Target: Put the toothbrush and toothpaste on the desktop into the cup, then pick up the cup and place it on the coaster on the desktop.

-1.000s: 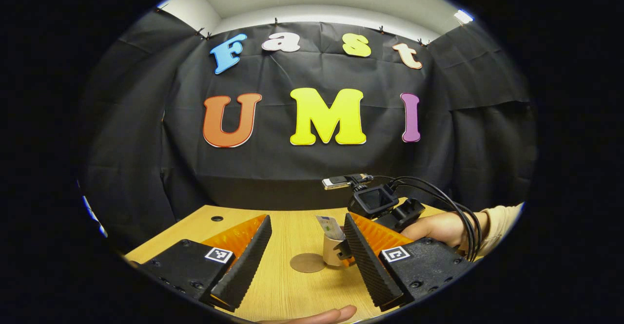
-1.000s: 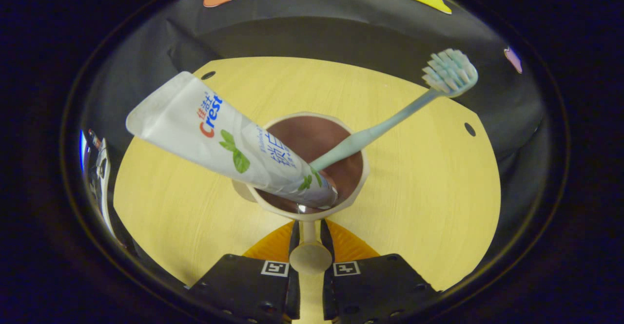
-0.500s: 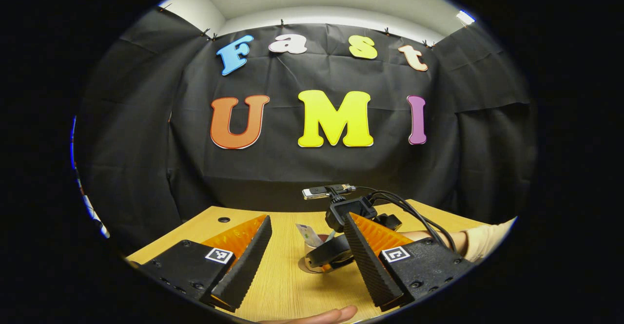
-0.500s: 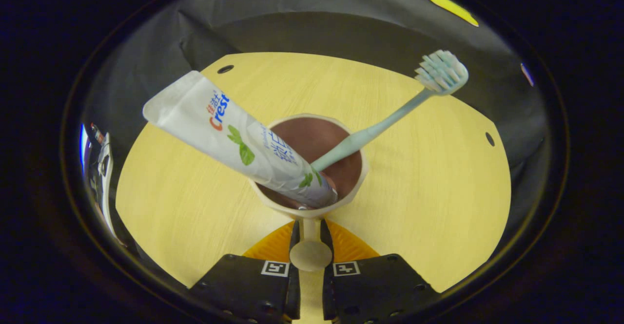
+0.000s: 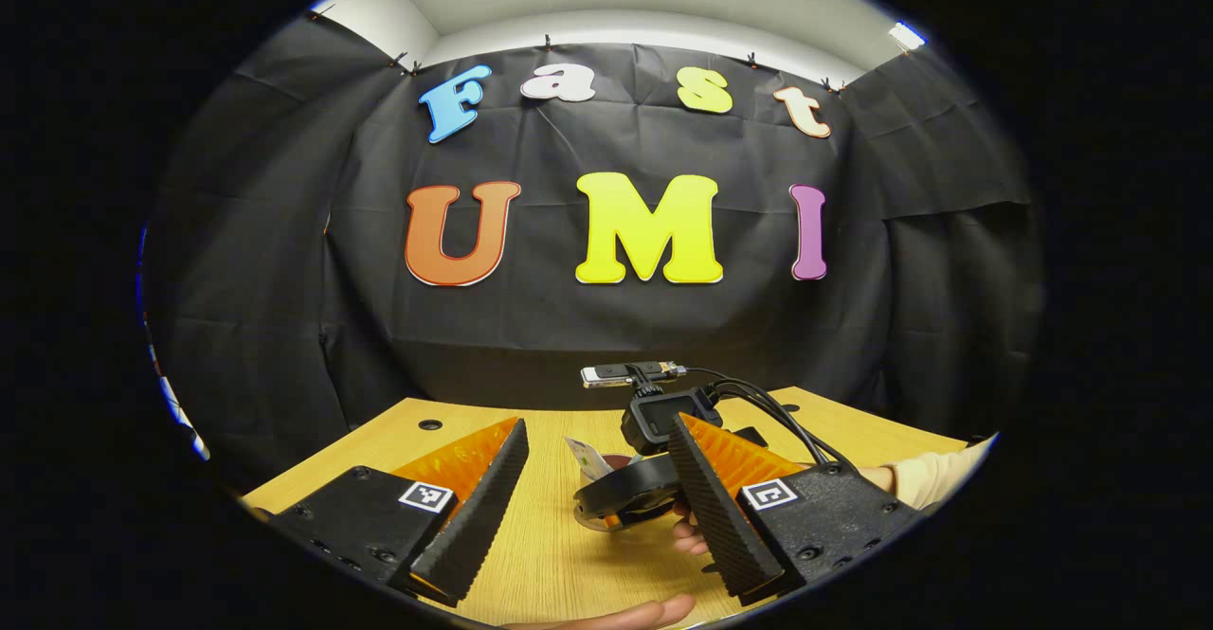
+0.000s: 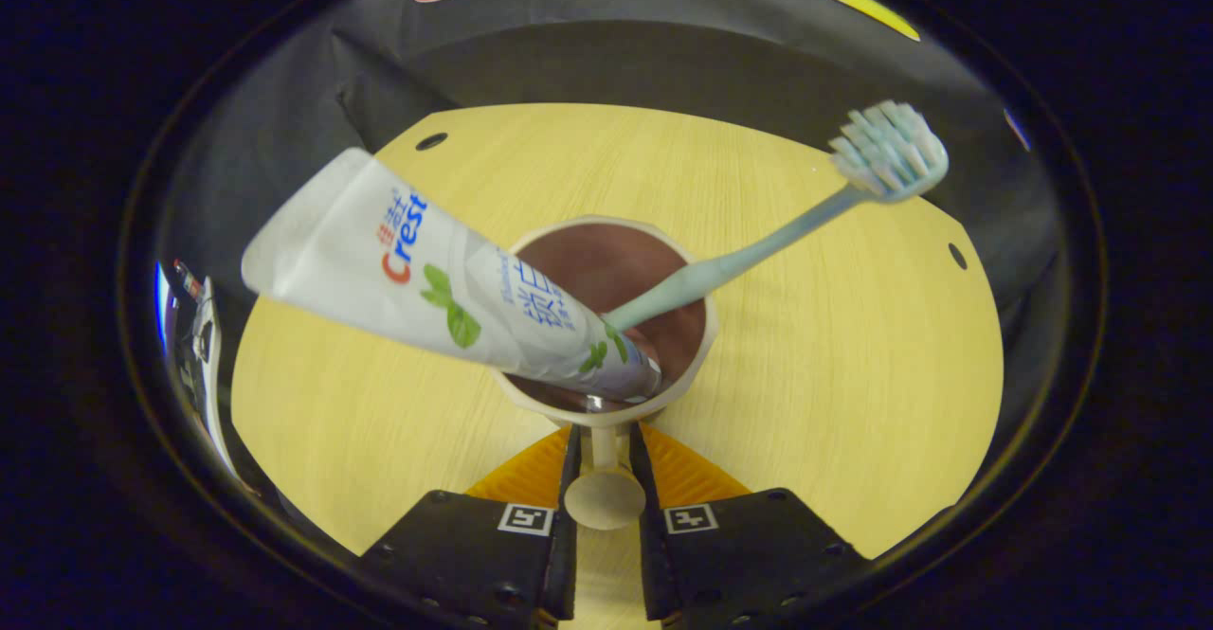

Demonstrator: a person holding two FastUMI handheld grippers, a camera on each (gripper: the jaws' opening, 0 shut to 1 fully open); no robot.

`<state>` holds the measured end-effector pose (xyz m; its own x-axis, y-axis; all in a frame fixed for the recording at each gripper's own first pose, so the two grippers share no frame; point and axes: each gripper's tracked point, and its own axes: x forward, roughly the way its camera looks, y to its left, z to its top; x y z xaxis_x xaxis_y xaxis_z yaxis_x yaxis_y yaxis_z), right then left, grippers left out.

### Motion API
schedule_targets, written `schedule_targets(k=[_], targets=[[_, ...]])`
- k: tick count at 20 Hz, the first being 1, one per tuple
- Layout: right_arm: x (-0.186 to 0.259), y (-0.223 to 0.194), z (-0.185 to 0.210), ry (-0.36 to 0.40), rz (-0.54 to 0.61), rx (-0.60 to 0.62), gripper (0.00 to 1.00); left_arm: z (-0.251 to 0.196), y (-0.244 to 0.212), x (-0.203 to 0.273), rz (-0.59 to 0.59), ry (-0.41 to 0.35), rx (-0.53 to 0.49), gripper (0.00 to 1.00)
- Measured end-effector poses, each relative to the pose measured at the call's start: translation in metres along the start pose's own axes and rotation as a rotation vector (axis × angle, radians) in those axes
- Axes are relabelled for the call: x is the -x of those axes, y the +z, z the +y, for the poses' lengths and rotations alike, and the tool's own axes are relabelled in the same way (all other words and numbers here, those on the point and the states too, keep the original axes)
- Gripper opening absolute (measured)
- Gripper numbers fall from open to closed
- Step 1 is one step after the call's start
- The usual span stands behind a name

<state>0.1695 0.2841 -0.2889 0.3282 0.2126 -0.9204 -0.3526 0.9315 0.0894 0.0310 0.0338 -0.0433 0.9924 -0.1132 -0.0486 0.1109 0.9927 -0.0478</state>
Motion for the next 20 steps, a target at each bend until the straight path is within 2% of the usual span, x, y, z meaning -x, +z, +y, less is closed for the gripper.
schedule_targets(k=[1, 3, 4, 6, 11, 12, 15, 17, 20], targets=[[0.005, -0.001, 0.001, 0.014, -0.009, -0.009, 0.30, 0.001, 0.000, 0.001, 0.001, 0.004, 0.000, 0.94], [0.012, -0.002, -0.002, 0.015, -0.024, -0.005, 0.58, 0.000, -0.001, -0.001, 0.002, 0.006, 0.002, 0.95], [0.015, -0.002, -0.004, 0.008, -0.033, 0.007, 0.82, -0.001, -0.002, -0.002, 0.004, 0.006, 0.002, 0.95], [0.023, -0.001, -0.011, -0.009, -0.064, 0.019, 0.97, -0.002, -0.003, -0.002, 0.007, 0.010, -0.004, 0.95], [0.049, -0.002, -0.032, -0.019, -0.145, -0.006, 0.97, -0.009, 0.000, -0.001, 0.000, 0.002, -0.006, 0.95], [0.055, -0.002, -0.037, -0.016, -0.171, -0.018, 0.95, -0.010, 0.001, 0.000, -0.003, 0.005, -0.008, 0.95], [0.069, -0.010, -0.047, 0.020, -0.186, -0.072, 0.99, -0.014, 0.004, 0.001, -0.010, 0.000, -0.014, 0.94], [0.084, -0.011, -0.066, -0.016, -0.231, -0.069, 0.99, -0.015, 0.004, 0.003, -0.011, -0.001, -0.016, 0.94], [0.116, -0.009, -0.098, -0.084, -0.356, -0.052, 0.98, -0.018, 0.003, 0.002, -0.009, -0.001, -0.016, 0.94]])
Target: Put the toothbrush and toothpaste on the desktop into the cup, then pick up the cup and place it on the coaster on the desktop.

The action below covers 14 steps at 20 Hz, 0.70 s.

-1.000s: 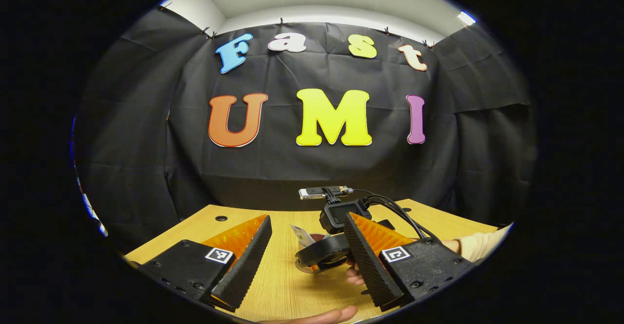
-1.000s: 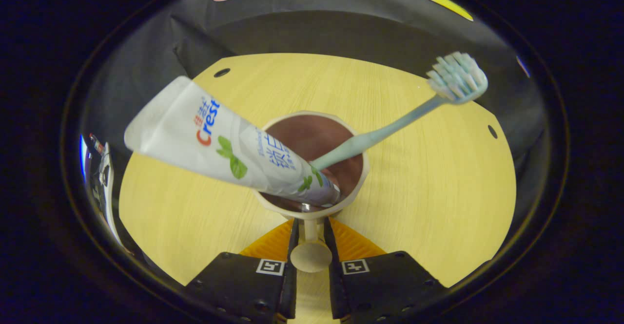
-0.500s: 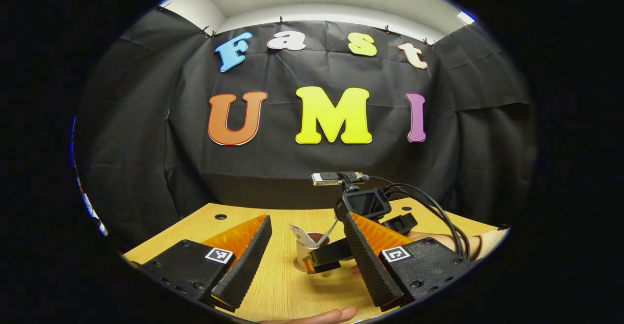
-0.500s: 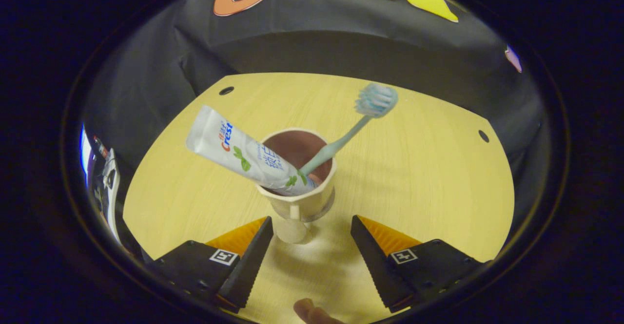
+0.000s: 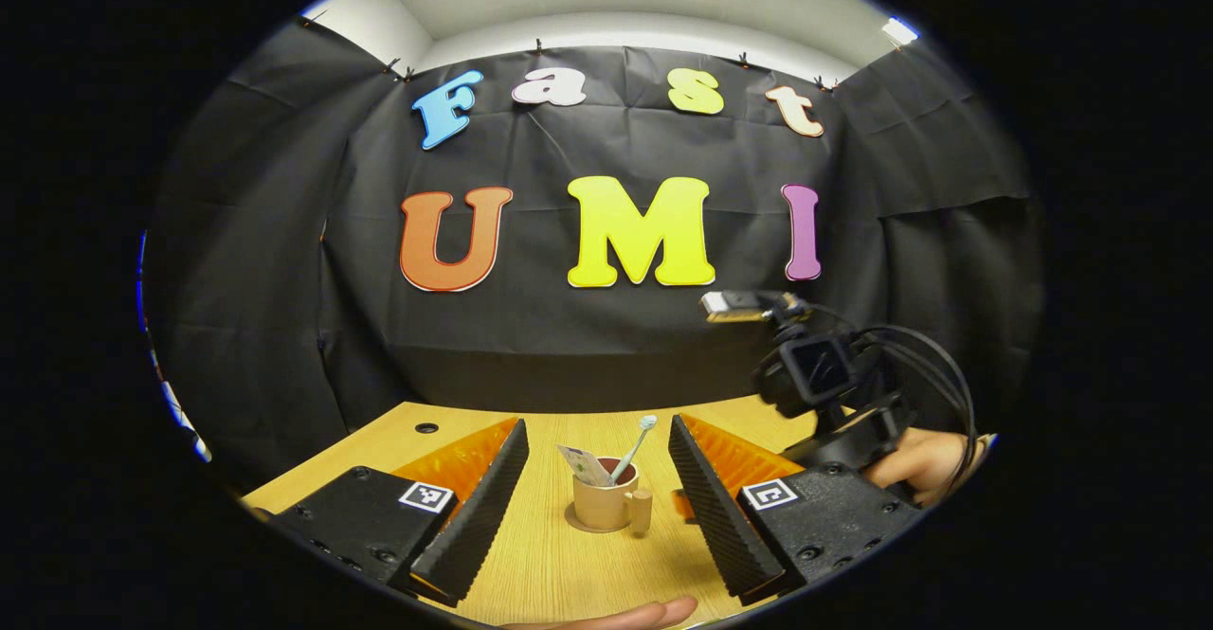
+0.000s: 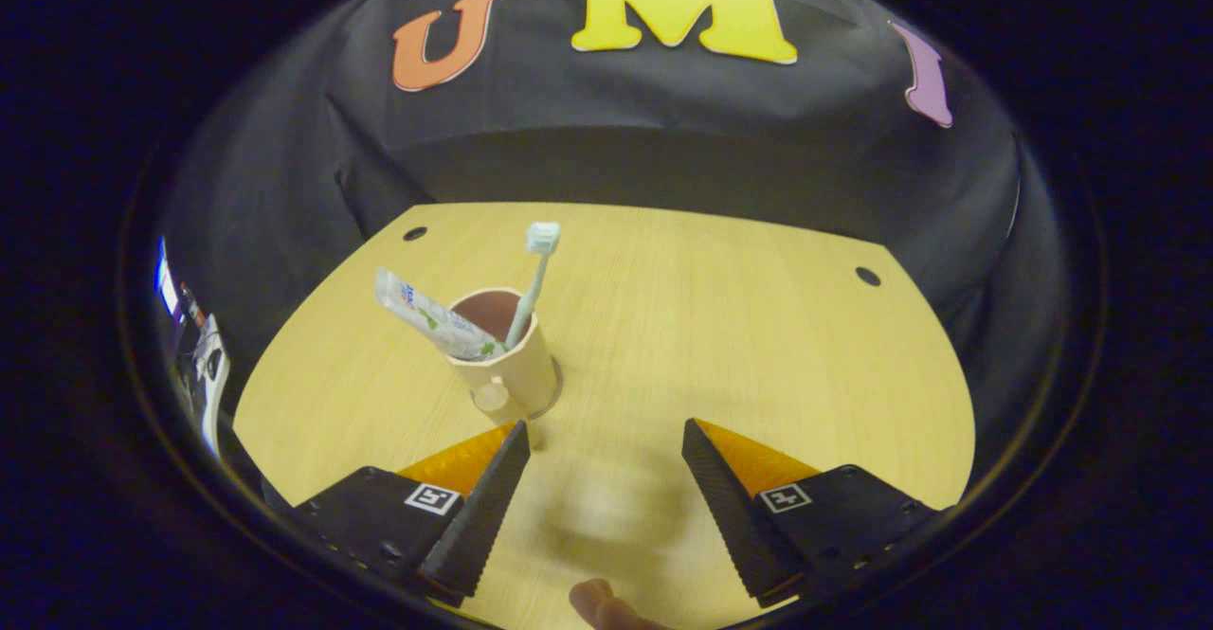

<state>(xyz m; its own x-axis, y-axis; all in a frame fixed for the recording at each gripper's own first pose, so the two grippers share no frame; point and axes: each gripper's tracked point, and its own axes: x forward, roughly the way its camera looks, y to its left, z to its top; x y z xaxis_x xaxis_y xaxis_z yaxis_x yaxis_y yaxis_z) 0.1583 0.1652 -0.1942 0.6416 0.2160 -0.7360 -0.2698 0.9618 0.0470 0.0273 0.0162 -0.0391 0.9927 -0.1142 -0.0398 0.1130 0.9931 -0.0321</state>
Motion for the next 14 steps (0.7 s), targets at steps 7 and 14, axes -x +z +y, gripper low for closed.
schedule_targets(k=[7, 14], targets=[[0.084, 0.006, -0.044, -0.025, -0.248, -0.014, 0.96, -0.011, -0.009, -0.003, 0.035, -0.017, 0.026, 0.95], [0.146, -0.007, -0.100, -0.157, -0.502, 0.016, 0.96, -0.019, -0.017, -0.005, 0.061, -0.009, 0.004, 0.95]])
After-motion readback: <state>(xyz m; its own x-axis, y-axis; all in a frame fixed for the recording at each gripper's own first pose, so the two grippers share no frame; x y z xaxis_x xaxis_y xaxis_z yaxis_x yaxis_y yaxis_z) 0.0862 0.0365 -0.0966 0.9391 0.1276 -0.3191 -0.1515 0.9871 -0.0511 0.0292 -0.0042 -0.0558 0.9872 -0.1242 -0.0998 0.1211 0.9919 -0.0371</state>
